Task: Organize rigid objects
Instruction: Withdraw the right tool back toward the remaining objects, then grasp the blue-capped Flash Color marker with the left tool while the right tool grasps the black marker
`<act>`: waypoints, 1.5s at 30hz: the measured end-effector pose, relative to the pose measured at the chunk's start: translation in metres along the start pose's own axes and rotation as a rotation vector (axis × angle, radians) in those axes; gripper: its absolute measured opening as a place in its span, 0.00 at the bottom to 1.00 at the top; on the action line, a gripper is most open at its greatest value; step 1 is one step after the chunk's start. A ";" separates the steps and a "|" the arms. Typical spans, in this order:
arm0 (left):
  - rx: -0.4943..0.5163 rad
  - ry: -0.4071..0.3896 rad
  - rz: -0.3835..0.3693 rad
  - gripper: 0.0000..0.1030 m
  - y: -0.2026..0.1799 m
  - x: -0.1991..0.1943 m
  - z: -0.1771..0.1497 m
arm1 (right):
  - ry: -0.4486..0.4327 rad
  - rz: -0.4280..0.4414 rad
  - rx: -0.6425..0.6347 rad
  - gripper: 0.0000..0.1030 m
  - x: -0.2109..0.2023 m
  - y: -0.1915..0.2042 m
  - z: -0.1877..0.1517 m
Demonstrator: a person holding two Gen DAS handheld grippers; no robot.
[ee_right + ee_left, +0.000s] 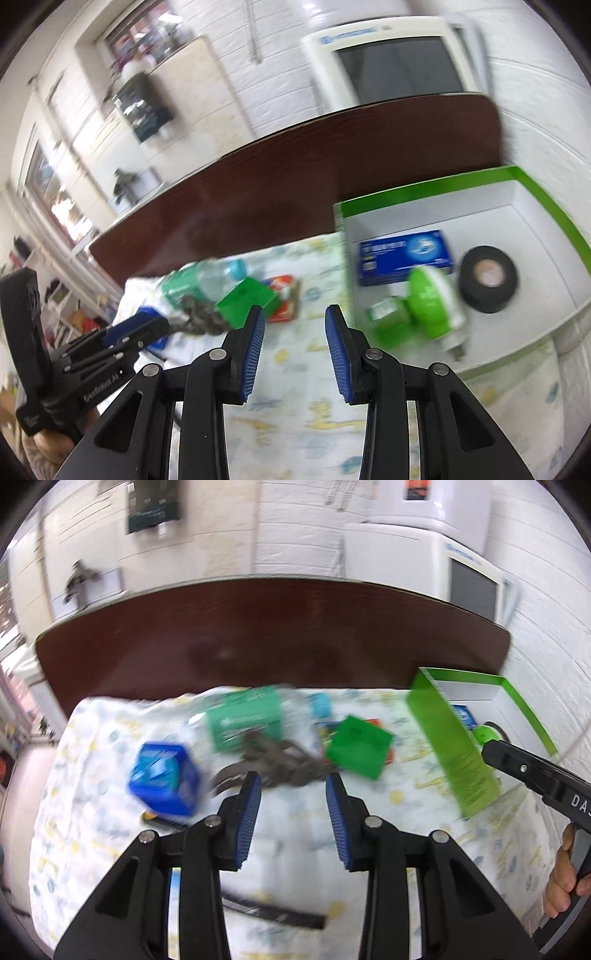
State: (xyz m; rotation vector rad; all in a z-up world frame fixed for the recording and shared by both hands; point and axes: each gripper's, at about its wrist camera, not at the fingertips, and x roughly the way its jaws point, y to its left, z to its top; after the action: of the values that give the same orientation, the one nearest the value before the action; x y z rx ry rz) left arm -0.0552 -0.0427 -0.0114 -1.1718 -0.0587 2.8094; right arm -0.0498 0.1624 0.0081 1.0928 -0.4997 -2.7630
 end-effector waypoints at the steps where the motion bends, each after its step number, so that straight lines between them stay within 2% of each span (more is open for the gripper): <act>1: -0.014 0.006 0.011 0.34 0.009 -0.001 -0.004 | 0.012 0.010 -0.025 0.36 0.004 0.010 -0.003; 6: -0.091 0.061 0.043 0.35 0.045 -0.004 -0.032 | 0.078 0.064 -0.154 0.36 0.028 0.060 -0.016; 10: -0.136 0.105 0.035 0.35 0.061 -0.001 -0.054 | 0.152 0.115 -0.237 0.36 0.048 0.091 -0.032; 14: -0.175 0.158 -0.012 0.34 0.064 0.006 -0.068 | 0.251 0.158 -0.307 0.36 0.069 0.113 -0.060; 20: -0.169 0.187 -0.080 0.33 0.048 0.011 -0.071 | 0.367 0.122 -0.301 0.36 0.090 0.111 -0.089; 25: -0.158 0.237 -0.068 0.29 0.036 0.026 -0.068 | 0.397 0.118 -0.338 0.36 0.089 0.109 -0.099; 30: -0.146 0.265 -0.016 0.25 0.037 0.038 -0.064 | 0.431 0.177 -0.393 0.36 0.086 0.113 -0.108; 32: -0.139 0.260 -0.003 0.20 0.042 0.038 -0.063 | 0.451 0.244 -0.420 0.36 0.083 0.120 -0.113; 34: -0.123 0.254 0.024 0.15 0.046 0.037 -0.062 | 0.431 0.265 -0.439 0.36 0.079 0.125 -0.112; 39: -0.142 0.246 0.070 0.14 0.068 0.034 -0.064 | 0.324 0.166 -0.482 0.36 0.085 0.128 -0.083; 45: -0.223 0.237 0.119 0.14 0.105 0.028 -0.065 | 0.283 0.186 -0.638 0.36 0.108 0.159 -0.063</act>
State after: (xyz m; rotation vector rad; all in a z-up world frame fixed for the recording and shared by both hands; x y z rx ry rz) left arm -0.0366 -0.1442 -0.0849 -1.6003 -0.3007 2.7966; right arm -0.0858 -0.0286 -0.0487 1.1536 0.2858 -2.2852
